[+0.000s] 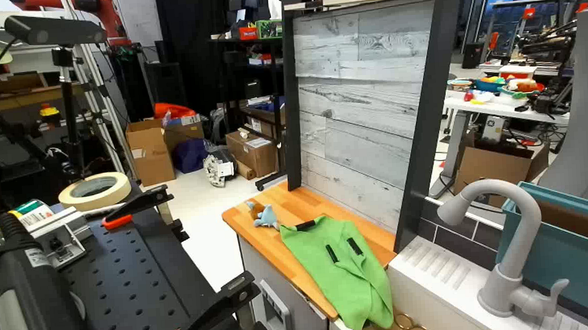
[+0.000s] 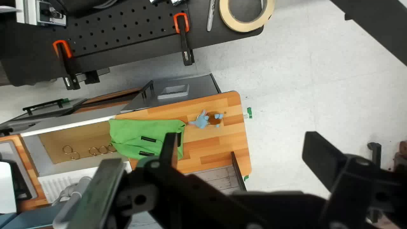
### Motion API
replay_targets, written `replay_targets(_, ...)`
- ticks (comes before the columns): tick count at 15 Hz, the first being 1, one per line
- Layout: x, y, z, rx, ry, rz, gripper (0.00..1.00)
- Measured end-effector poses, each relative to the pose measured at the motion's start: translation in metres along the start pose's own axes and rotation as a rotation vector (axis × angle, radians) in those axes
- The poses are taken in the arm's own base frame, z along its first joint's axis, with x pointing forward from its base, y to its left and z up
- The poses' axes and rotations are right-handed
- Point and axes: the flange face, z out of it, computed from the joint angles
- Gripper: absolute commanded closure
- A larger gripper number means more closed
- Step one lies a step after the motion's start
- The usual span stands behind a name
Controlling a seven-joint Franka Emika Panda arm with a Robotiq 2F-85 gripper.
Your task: Move the tap faucet to the right
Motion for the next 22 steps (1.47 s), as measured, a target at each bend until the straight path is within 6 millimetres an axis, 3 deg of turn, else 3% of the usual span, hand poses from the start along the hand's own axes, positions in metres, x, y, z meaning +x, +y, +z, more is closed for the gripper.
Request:
replay_targets(10,0.001,0.000,-0.001,0.000,0.003,0.000,0.00)
replay_targets(13,0.010,0.009,0.003,-0.007,0.032,0.022,0.00)
replay_targets(17,0.045,0.040,0.020,0.012,0.062,0.110,0.00)
replay_targets(22,0.106,0.110,0.070,0.059,0.049,0.289,0.00)
